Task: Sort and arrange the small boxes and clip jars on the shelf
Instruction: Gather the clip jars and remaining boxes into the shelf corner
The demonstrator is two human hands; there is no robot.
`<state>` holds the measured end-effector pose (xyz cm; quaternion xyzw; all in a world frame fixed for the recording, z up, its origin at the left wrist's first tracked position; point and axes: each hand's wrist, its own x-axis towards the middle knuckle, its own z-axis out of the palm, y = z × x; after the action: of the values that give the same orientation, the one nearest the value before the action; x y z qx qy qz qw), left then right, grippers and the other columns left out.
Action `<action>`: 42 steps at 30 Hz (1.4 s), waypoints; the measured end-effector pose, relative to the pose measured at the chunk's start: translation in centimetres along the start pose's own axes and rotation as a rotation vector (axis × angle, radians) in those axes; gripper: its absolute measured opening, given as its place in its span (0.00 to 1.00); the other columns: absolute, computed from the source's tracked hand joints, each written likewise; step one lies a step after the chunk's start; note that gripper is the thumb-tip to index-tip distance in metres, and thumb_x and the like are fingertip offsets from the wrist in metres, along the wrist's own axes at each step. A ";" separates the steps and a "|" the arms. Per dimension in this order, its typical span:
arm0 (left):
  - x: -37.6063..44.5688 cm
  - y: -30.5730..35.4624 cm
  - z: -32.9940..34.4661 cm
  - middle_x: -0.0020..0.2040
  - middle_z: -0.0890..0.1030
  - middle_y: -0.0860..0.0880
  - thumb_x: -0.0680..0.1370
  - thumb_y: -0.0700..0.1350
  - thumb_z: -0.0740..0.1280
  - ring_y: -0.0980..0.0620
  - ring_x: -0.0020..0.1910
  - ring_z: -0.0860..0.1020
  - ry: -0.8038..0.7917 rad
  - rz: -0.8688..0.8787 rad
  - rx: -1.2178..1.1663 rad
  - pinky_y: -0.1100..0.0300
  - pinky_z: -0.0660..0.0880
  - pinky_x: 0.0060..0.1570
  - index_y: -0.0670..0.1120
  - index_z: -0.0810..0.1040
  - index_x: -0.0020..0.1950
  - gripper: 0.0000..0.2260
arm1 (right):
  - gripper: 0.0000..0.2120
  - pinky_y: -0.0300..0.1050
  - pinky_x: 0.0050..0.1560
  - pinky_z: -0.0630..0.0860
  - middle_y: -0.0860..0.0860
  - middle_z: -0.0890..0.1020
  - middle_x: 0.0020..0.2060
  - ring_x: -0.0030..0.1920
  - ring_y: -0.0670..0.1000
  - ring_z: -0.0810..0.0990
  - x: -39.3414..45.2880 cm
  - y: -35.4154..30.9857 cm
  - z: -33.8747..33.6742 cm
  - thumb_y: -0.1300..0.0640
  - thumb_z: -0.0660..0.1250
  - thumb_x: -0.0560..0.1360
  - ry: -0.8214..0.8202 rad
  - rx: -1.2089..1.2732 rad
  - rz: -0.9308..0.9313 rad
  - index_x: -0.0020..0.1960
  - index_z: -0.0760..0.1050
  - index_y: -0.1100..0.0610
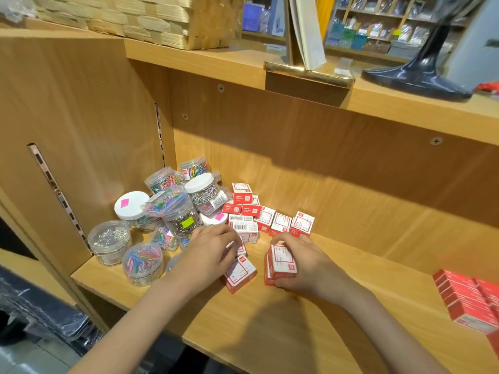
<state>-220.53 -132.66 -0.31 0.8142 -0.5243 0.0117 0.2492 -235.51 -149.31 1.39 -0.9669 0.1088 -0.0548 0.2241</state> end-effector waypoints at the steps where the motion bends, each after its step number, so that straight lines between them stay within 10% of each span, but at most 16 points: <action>1: 0.2 0.0 -0.1 0.54 0.77 0.54 0.75 0.53 0.53 0.52 0.54 0.73 0.003 -0.012 -0.003 0.62 0.56 0.52 0.49 0.78 0.54 0.18 | 0.30 0.36 0.45 0.62 0.34 0.68 0.45 0.51 0.42 0.64 0.4 0.1 -0.8 0.44 0.75 0.63 0.050 0.020 0.026 0.59 0.63 0.43; 12: 4.0 2.0 0.4 0.56 0.77 0.50 0.72 0.49 0.54 0.48 0.56 0.73 -0.012 0.021 0.034 0.58 0.62 0.56 0.46 0.77 0.57 0.19 | 0.28 0.44 0.57 0.62 0.48 0.71 0.59 0.57 0.48 0.62 5.9 3.7 -0.5 0.48 0.70 0.71 0.353 -0.171 0.126 0.67 0.64 0.51; 19: 6.5 3.5 1.7 0.52 0.81 0.47 0.67 0.52 0.48 0.46 0.50 0.79 -0.177 0.051 0.250 0.59 0.69 0.53 0.42 0.80 0.52 0.27 | 0.21 0.30 0.48 0.61 0.46 0.72 0.46 0.47 0.45 0.65 3.4 4.8 -1.8 0.50 0.74 0.65 0.715 0.118 0.055 0.52 0.71 0.55; 23: 6.7 3.2 2.7 0.40 0.82 0.55 0.67 0.51 0.52 0.53 0.38 0.78 -0.119 0.068 0.343 0.62 0.67 0.40 0.48 0.81 0.43 0.18 | 0.23 0.33 0.47 0.64 0.45 0.73 0.46 0.47 0.47 0.68 -0.4 4.6 -0.2 0.48 0.76 0.61 0.472 0.058 -0.018 0.49 0.66 0.47; 27: 6.9 4.1 3.7 0.62 0.76 0.48 0.76 0.50 0.55 0.47 0.58 0.73 -0.175 0.028 0.336 0.56 0.63 0.56 0.44 0.73 0.63 0.19 | 0.22 0.40 0.50 0.66 0.43 0.70 0.50 0.51 0.43 0.66 -1.8 5.4 2.6 0.37 0.66 0.62 0.261 0.035 -0.013 0.51 0.64 0.41; 30: 6.8 4.2 4.2 0.74 0.58 0.48 0.80 0.51 0.50 0.47 0.68 0.60 -0.219 0.003 0.448 0.54 0.55 0.65 0.45 0.55 0.74 0.23 | 0.22 0.31 0.57 0.64 0.42 0.70 0.54 0.56 0.41 0.68 -1.3 6.1 1.4 0.37 0.70 0.62 0.357 0.183 0.042 0.52 0.68 0.41; 42: 6.7 5.3 3.8 0.74 0.60 0.49 0.79 0.51 0.54 0.45 0.72 0.55 -0.295 0.105 0.399 0.53 0.53 0.68 0.47 0.55 0.75 0.25 | 0.27 0.31 0.50 0.64 0.47 0.70 0.51 0.50 0.45 0.72 1.4 6.8 0.6 0.66 0.73 0.67 0.469 0.200 0.307 0.63 0.71 0.53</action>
<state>-223.03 -141.62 0.34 0.8117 -0.5840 0.0091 0.0034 -235.30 -155.37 -2.13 -0.8732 0.2967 -0.2526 0.2928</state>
